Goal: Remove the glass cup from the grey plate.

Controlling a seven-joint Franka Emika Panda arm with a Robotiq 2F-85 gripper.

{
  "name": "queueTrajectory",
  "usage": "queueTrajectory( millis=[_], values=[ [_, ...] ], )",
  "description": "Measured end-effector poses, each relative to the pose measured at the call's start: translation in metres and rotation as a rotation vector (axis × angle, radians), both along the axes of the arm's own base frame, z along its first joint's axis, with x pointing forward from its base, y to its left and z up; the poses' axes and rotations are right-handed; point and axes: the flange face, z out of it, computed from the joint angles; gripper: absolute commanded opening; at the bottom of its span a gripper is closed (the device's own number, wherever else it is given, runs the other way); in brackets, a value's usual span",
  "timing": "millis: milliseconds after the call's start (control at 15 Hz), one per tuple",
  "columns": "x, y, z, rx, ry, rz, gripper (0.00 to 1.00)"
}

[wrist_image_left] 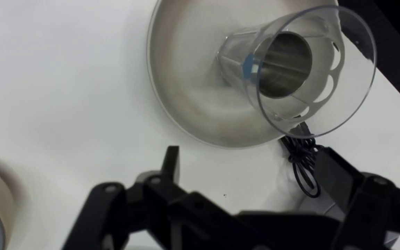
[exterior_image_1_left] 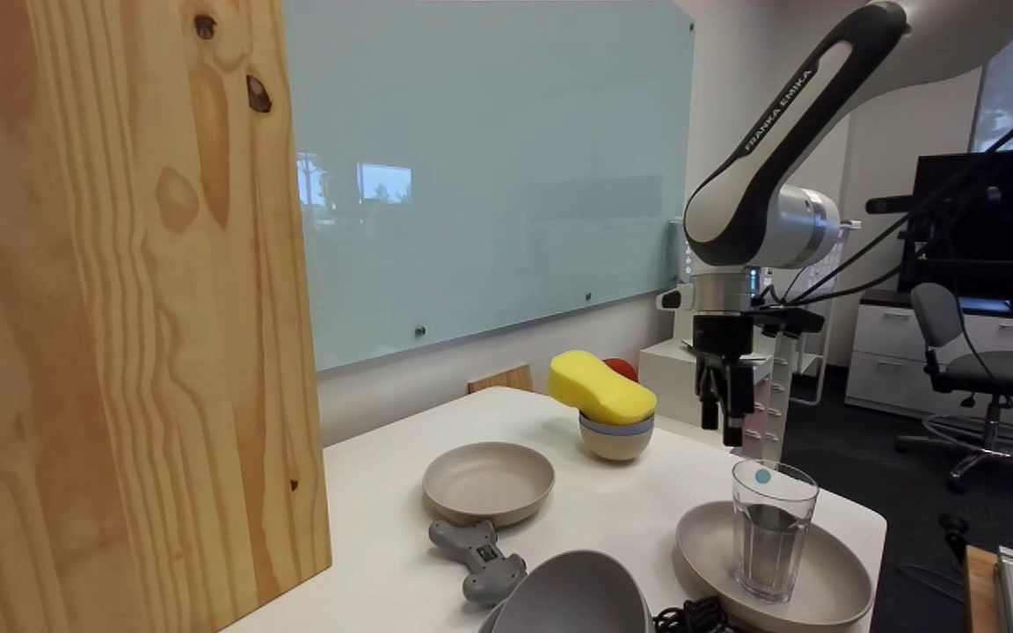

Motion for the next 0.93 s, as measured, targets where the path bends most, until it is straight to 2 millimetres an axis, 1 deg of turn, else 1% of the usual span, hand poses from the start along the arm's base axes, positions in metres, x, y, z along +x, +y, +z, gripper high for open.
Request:
queueTrajectory(
  millis=[133,333,933],
  values=[
    [0.003,0.005,-0.011,0.016,0.023,0.006,1.0],
    [0.004,0.001,-0.019,0.034,0.046,0.023,1.0],
    [0.007,-0.013,-0.018,0.043,0.172,0.169,1.0]
  ],
)
